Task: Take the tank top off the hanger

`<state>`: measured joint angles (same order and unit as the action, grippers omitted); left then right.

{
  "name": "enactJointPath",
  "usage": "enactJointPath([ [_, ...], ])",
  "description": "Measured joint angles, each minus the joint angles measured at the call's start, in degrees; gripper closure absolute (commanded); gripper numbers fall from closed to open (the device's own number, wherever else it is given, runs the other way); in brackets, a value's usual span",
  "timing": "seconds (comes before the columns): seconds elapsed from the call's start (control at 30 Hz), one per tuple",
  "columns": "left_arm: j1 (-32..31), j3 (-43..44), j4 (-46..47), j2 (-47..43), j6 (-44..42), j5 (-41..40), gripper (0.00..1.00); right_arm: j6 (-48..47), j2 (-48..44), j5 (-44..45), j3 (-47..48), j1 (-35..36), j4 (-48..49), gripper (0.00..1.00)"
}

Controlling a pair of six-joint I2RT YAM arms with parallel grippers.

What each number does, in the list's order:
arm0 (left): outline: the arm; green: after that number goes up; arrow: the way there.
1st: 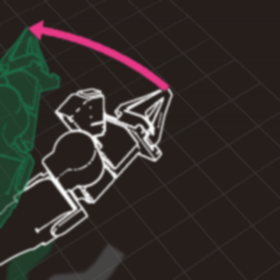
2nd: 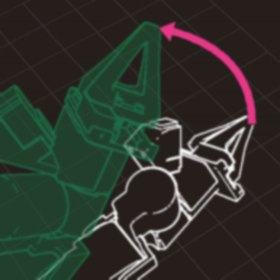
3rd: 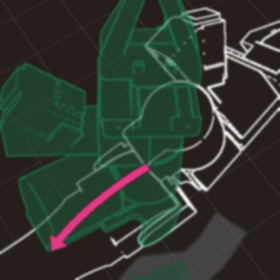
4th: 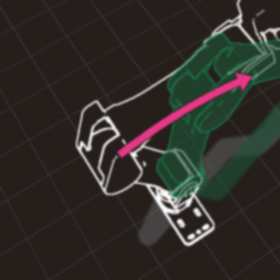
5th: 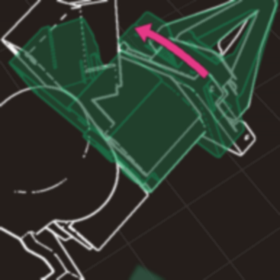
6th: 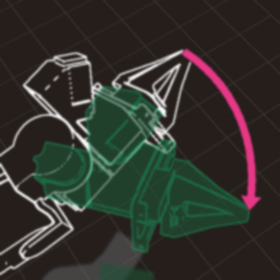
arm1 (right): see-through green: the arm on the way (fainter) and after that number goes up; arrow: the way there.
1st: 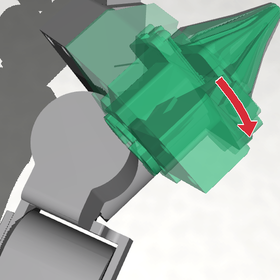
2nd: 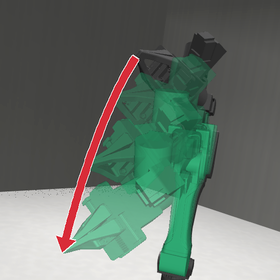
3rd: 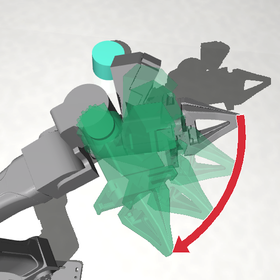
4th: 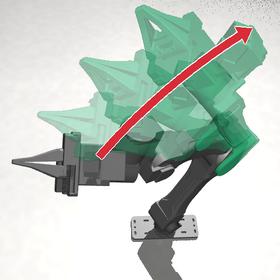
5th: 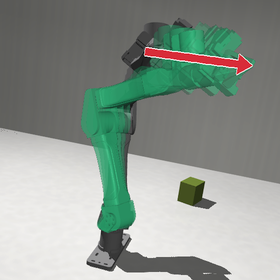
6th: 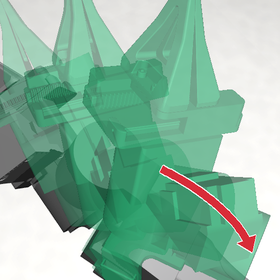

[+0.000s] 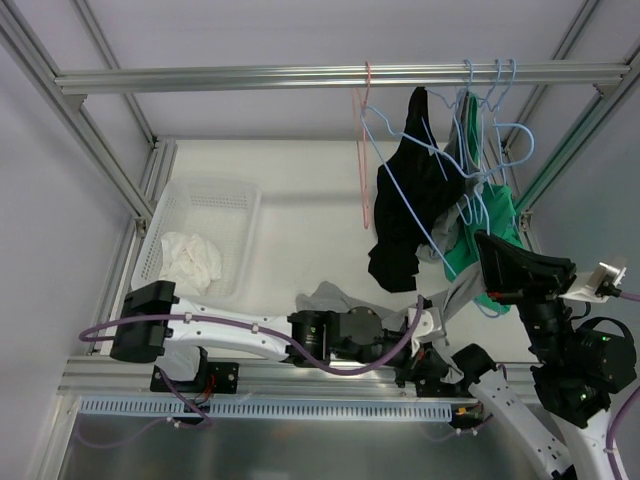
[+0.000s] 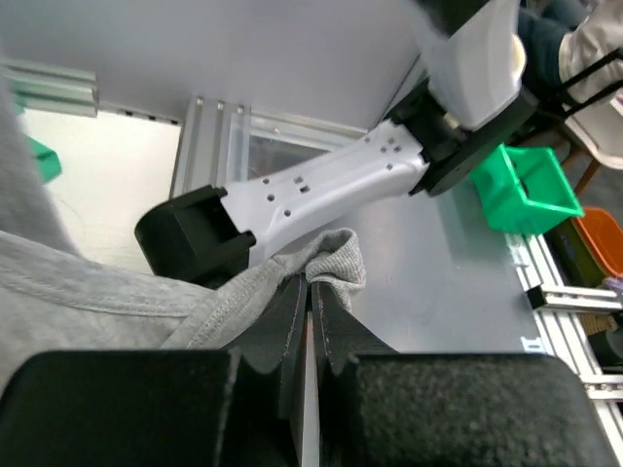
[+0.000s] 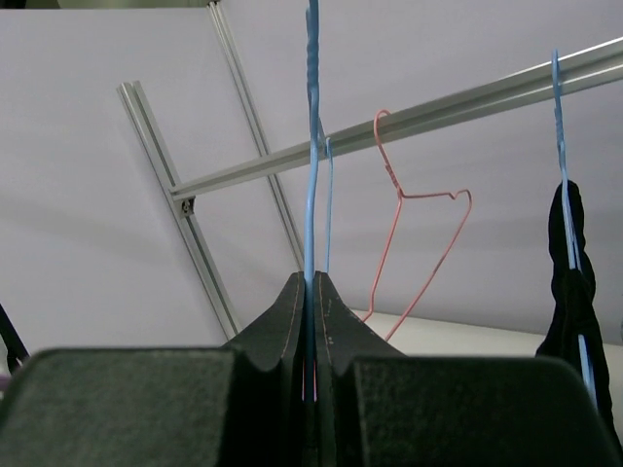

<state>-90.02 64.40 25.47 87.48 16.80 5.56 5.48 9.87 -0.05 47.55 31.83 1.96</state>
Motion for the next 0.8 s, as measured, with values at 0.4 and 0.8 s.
enactJointPath([
  [0.4,-0.7,-0.8,-3.8,15.5,8.9,-29.6,1.00,0.2,7.4,-1.4,12.0,0.0,0.6,1.00],
  [0.8,1.7,-6.5,-25.2,13.6,43.6,-48.3,1.00,-8.6,13.7,-5.6,11.9,0.0,-5.7,0.98],
])
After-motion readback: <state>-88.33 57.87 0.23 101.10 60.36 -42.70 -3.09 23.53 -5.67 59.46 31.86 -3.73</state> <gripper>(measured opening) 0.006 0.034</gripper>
